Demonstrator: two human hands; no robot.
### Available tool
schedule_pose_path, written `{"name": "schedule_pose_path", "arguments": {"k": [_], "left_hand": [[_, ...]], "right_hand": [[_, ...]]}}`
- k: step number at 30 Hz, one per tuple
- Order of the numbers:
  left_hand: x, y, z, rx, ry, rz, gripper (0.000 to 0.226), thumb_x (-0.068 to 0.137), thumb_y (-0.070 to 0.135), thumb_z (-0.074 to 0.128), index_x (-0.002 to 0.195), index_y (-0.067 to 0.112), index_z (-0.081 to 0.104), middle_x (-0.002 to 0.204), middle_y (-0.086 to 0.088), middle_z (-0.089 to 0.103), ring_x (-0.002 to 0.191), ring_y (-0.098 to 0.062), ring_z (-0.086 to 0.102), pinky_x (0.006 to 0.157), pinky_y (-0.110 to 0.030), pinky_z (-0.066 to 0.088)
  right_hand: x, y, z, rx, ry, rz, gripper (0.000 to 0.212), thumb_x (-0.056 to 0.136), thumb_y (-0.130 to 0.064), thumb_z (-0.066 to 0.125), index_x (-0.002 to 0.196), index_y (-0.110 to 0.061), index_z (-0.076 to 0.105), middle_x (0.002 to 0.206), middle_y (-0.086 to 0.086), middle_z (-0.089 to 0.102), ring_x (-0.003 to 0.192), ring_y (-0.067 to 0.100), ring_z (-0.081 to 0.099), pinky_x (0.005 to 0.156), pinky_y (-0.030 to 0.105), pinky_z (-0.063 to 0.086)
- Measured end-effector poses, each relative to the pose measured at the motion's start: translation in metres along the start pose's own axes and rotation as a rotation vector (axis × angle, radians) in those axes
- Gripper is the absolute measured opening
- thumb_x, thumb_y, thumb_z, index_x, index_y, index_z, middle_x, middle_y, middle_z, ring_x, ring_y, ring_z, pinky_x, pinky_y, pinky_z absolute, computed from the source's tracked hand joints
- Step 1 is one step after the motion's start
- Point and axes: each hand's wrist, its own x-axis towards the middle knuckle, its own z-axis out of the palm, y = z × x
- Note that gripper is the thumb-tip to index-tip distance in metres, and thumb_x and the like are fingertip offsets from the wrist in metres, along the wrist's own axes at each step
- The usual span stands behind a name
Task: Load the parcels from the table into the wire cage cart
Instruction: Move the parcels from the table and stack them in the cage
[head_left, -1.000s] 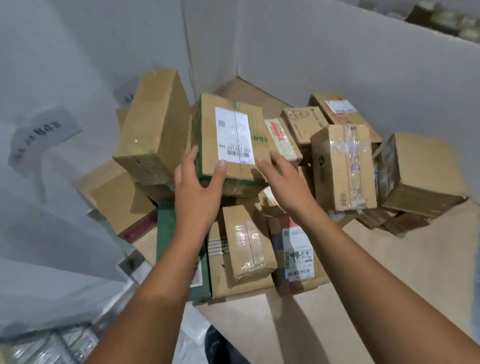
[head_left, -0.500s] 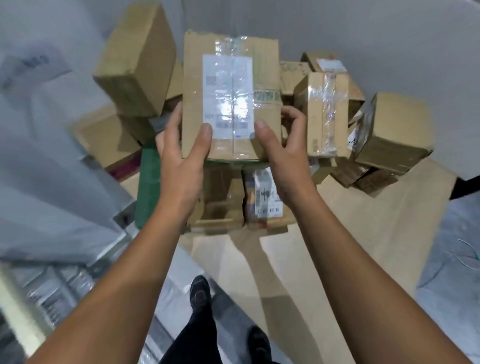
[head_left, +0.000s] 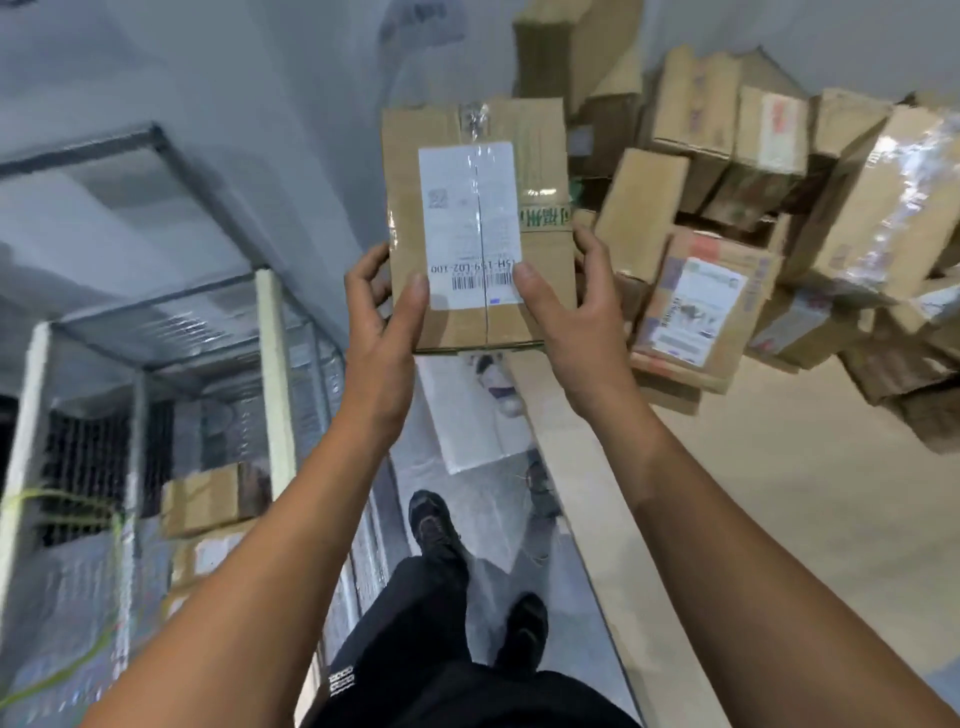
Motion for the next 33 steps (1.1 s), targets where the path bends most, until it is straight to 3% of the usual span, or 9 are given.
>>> {"name": "schedule_pose_path", "arguments": {"k": [3, 6, 8, 11, 15, 18, 21, 25, 33], "left_hand": [[-0.005, -0.004, -0.046, -0.031, 0.146, -0.058, 0.063, 0.080, 0.069, 0.073, 0.134, 0.049, 0.047, 0.145, -0.003, 0.059, 0.129, -0.023, 0.062, 0.110, -0.056, 0.047], [-0.004, -0.017, -0.089, -0.072, 0.219, -0.077, 0.066, 0.090, 0.054, 0.073, 0.147, 0.042, 0.042, 0.145, 0.004, 0.060, 0.131, -0.020, 0.061, 0.111, -0.056, 0.047], [-0.002, -0.026, -0.115, -0.074, 0.285, -0.078, 0.070, 0.094, 0.042, 0.072, 0.154, 0.033, 0.038, 0.144, 0.005, 0.062, 0.131, -0.017, 0.061, 0.111, -0.053, 0.047], [0.001, -0.035, -0.157, -0.065, 0.440, -0.086, 0.062, 0.098, 0.030, 0.071, 0.152, 0.036, 0.040, 0.141, 0.011, 0.063, 0.129, -0.009, 0.061, 0.112, -0.039, 0.048], [0.011, -0.048, -0.220, -0.059, 0.637, -0.115, 0.063, 0.099, 0.028, 0.069, 0.155, 0.032, 0.039, 0.135, 0.016, 0.065, 0.118, 0.003, 0.064, 0.094, -0.017, 0.052], [0.018, -0.057, -0.269, -0.131, 0.744, -0.180, 0.069, 0.095, 0.038, 0.073, 0.156, 0.037, 0.039, 0.134, 0.014, 0.067, 0.115, -0.004, 0.069, 0.101, -0.036, 0.055], [0.033, -0.062, -0.317, -0.197, 0.819, -0.202, 0.070, 0.092, 0.043, 0.076, 0.152, 0.043, 0.041, 0.132, 0.011, 0.069, 0.114, -0.018, 0.071, 0.099, -0.056, 0.055], [0.057, -0.077, -0.352, -0.284, 0.933, -0.200, 0.054, 0.093, 0.041, 0.076, 0.139, 0.053, 0.050, 0.129, 0.018, 0.070, 0.117, -0.018, 0.070, 0.100, -0.053, 0.055], [0.139, -0.165, -0.404, -0.340, 1.202, -0.381, 0.058, 0.091, 0.045, 0.075, 0.144, 0.044, 0.051, 0.128, 0.009, 0.071, 0.116, -0.017, 0.070, 0.102, -0.054, 0.055]], "right_hand": [[-0.002, 0.002, 0.048, -0.097, -0.202, -0.004, 0.084, 0.088, -0.055, 0.075, 0.160, -0.035, 0.037, 0.149, -0.002, 0.051, 0.137, 0.008, 0.051, 0.117, 0.038, 0.044], [0.002, 0.006, 0.098, -0.140, -0.360, 0.027, 0.076, 0.094, -0.044, 0.075, 0.160, -0.032, 0.040, 0.143, -0.002, 0.050, 0.131, 0.005, 0.053, 0.110, 0.019, 0.044], [0.007, 0.013, 0.133, -0.138, -0.462, 0.026, 0.068, 0.093, -0.043, 0.076, 0.155, -0.035, 0.048, 0.139, -0.001, 0.055, 0.127, 0.004, 0.057, 0.112, 0.027, 0.047], [0.012, 0.027, 0.193, -0.143, -0.592, 0.053, 0.063, 0.090, -0.049, 0.076, 0.149, -0.040, 0.054, 0.141, -0.003, 0.057, 0.130, 0.006, 0.058, 0.113, 0.038, 0.049], [0.016, 0.037, 0.281, -0.143, -0.802, 0.130, 0.071, 0.083, -0.058, 0.075, 0.149, -0.047, 0.050, 0.147, -0.003, 0.054, 0.131, 0.010, 0.059, 0.113, 0.045, 0.049], [0.020, 0.045, 0.346, -0.170, -0.902, 0.282, 0.092, 0.071, -0.070, 0.077, 0.153, -0.049, 0.041, 0.150, -0.003, 0.052, 0.132, 0.016, 0.059, 0.113, 0.047, 0.048], [0.026, 0.050, 0.411, -0.211, -1.037, 0.281, 0.084, 0.071, -0.077, 0.078, 0.146, -0.053, 0.049, 0.150, -0.003, 0.054, 0.131, 0.018, 0.061, 0.110, 0.050, 0.050], [0.031, 0.053, 0.480, -0.256, -1.164, 0.193, 0.052, 0.087, -0.050, 0.073, 0.137, -0.051, 0.058, 0.136, -0.002, 0.066, 0.121, 0.015, 0.068, 0.104, 0.044, 0.055], [0.085, 0.138, 0.611, -0.468, -1.468, 0.266, 0.054, 0.094, -0.042, 0.074, 0.142, -0.040, 0.051, 0.125, -0.015, 0.068, 0.106, -0.001, 0.067, 0.083, 0.015, 0.054]]}}
